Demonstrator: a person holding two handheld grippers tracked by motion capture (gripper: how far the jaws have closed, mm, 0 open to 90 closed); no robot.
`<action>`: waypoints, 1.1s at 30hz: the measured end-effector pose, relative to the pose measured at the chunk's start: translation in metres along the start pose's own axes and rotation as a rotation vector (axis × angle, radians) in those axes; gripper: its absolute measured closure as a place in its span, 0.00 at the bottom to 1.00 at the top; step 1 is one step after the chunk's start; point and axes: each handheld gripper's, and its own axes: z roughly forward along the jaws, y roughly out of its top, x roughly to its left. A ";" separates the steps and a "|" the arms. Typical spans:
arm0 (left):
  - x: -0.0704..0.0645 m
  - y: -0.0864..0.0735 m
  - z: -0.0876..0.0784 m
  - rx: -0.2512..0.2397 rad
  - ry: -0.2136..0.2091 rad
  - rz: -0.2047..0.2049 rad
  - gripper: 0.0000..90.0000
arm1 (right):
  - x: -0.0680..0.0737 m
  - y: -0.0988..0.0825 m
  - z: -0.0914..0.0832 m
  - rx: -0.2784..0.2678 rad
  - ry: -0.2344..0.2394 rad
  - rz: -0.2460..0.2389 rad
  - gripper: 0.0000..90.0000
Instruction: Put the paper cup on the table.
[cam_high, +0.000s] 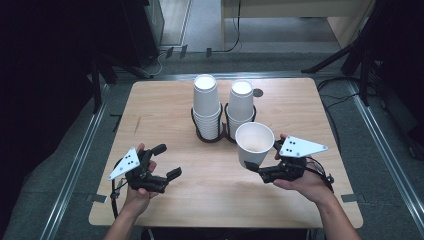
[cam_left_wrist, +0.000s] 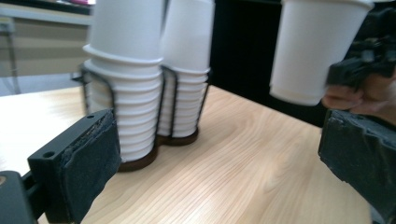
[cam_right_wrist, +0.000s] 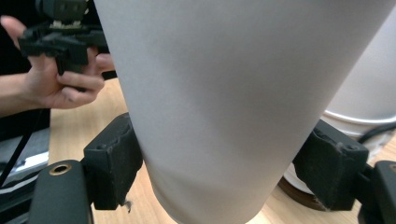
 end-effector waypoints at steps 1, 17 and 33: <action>0.002 -0.002 -0.003 0.001 0.012 -0.006 0.00 | -0.001 -0.001 -0.002 -0.008 -0.014 -0.001 0.24; 0.031 -0.029 -0.052 0.032 0.226 -0.040 0.00 | -0.016 -0.023 -0.023 -0.074 -0.256 0.027 0.24; 0.049 -0.045 -0.076 0.067 0.395 -0.082 0.00 | -0.038 -0.059 -0.040 -0.101 -0.535 0.097 0.25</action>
